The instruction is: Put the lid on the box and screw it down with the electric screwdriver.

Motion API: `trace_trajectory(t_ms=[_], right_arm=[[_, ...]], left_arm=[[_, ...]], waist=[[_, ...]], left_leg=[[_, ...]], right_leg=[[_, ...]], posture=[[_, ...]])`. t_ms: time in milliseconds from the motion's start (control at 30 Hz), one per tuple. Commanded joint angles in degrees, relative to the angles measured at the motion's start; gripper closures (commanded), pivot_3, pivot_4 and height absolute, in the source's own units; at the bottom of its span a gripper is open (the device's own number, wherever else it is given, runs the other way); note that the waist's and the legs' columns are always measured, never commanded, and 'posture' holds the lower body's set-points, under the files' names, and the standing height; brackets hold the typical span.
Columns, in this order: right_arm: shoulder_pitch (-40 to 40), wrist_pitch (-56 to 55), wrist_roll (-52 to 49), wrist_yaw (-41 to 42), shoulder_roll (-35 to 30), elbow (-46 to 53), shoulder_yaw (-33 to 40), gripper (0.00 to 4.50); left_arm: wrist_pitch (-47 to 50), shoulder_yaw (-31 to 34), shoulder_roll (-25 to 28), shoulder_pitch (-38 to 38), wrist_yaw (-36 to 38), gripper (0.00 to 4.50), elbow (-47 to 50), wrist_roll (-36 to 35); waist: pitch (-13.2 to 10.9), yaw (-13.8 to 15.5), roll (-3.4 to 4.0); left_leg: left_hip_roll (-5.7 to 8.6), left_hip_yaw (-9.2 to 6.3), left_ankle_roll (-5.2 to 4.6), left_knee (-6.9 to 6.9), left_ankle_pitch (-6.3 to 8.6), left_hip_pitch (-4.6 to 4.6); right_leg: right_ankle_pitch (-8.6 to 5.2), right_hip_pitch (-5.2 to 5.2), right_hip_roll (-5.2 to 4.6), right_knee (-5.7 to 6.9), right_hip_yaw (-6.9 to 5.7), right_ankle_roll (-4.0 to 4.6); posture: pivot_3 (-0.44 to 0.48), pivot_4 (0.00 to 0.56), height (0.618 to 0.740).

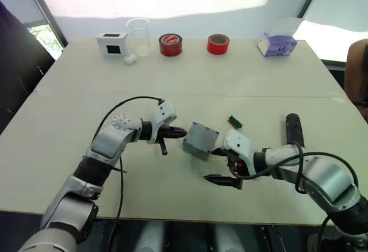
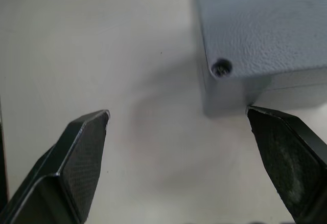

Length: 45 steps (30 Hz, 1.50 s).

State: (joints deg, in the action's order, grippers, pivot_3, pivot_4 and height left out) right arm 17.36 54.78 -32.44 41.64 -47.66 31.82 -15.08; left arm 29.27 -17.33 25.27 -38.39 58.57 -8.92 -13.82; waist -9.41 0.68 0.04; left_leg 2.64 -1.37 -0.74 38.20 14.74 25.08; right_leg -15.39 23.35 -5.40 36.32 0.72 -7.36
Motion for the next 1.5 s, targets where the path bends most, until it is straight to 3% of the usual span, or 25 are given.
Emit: trace_trajectory(t_ms=[33, 167, 300, 400, 567, 667, 867, 1200, 1500], right_arm=[[0.19, 0.94, -2.19, -0.04, 1.46, 3.88, 2.19, 0.09], [-0.40, 2.95, -3.97, -0.14, 0.92, 5.87, 5.42, 0.09], [-0.87, 1.91, -2.23, 2.36, -4.68, 4.88, 8.56, 0.09], [0.39, -3.16, 4.02, 3.43, -8.35, -0.27, 6.46, 0.09], [4.42, -11.48, 12.80, 4.29, -6.50, -9.78, 1.08, 0.09], [8.03, -16.39, 17.61, 5.37, -2.67, -15.75, -3.76, 0.09], [8.35, -17.73, 18.43, 8.35, 2.60, -15.47, -6.03, 0.09], [2.47, -9.79, 14.17, 9.76, 3.12, -3.59, -3.75, 0.09], [1.64, -8.84, 15.40, 7.76, 3.56, -3.27, -3.03, 0.09]], left_arm=[[-4.41, -0.63, -1.62, -3.02, 0.42, 4.50, -3.79, 2.24], [-6.58, -0.25, 0.13, -3.51, 0.83, 4.50, -6.10, 4.72], [-5.69, 0.49, 4.39, -1.15, 2.49, 4.50, -3.21, 5.53], [-2.71, 0.87, 7.61, 2.11, 4.47, 4.50, 2.47, 4.05], [0.98, -0.57, 9.66, 6.31, 5.66, 4.50, 10.35, 3.84], [3.51, -1.19, 8.23, 7.66, 4.56, 4.50, 13.59, 3.32], [2.79, -1.87, 5.62, 6.90, 2.35, 4.50, 12.81, 4.70], [1.00, -1.20, 3.47, 4.60, 0.64, 4.50, 9.34, 4.90], [1.20, -1.69, 3.69, 4.69, 2.29, 4.50, 9.22, 4.66]], waist=[[0.00, -0.04, 0.00], [0.00, -0.08, 0.00], [0.00, -0.05, 0.00], [0.00, -0.05, 0.00], [0.00, 0.04, -0.01], [0.01, -0.22, -0.01], [0.01, 0.00, -0.01], [0.02, -0.08, -0.03], [0.02, 0.01, -0.03]], left_leg=[[0.00, 0.00, 0.00, 0.00, 0.00, 0.00], [0.00, 0.00, 0.00, 0.00, 0.00, 0.00], [0.00, 0.00, -0.01, 0.00, 0.00, 0.00], [0.00, 0.01, -0.01, 0.00, 0.01, -0.01], [-0.01, 0.01, 0.00, 0.01, 0.00, -0.01], [-0.01, 0.02, 0.00, 0.01, 0.00, -0.02], [-0.03, 0.01, 0.04, 0.01, -0.03, -0.02], [-0.03, -0.01, 0.05, 0.05, -0.03, -0.02], [-0.02, -0.01, 0.06, 0.06, -0.04, -0.02]], right_leg=[[0.00, 0.00, 0.01, 0.00, 0.00, 0.00], [0.00, 0.00, 0.02, 0.01, 0.01, 0.00], [0.00, 0.01, 0.02, 0.02, 0.01, 0.00], [0.00, 0.00, 0.00, 0.01, 0.03, 0.00], [0.00, 0.00, 0.00, 0.04, 0.02, 0.00], [0.00, 0.00, 0.01, 0.04, 0.04, 0.00], [-0.01, 0.01, 0.08, 0.09, 0.04, 0.01], [-0.01, 0.03, 0.09, 0.17, 0.05, 0.01], [-0.01, 0.02, 0.08, 0.21, 0.05, 0.01]], posture=[[0.000, 0.150, 0.740], [0.000, 0.150, 0.740], [0.000, 0.150, 0.740], [0.000, 0.150, 0.740], [0.000, 0.150, 0.740], [0.000, 0.150, 0.740], [0.000, 0.150, 0.740], [0.000, 0.150, 0.740], [0.000, 0.150, 0.740]])
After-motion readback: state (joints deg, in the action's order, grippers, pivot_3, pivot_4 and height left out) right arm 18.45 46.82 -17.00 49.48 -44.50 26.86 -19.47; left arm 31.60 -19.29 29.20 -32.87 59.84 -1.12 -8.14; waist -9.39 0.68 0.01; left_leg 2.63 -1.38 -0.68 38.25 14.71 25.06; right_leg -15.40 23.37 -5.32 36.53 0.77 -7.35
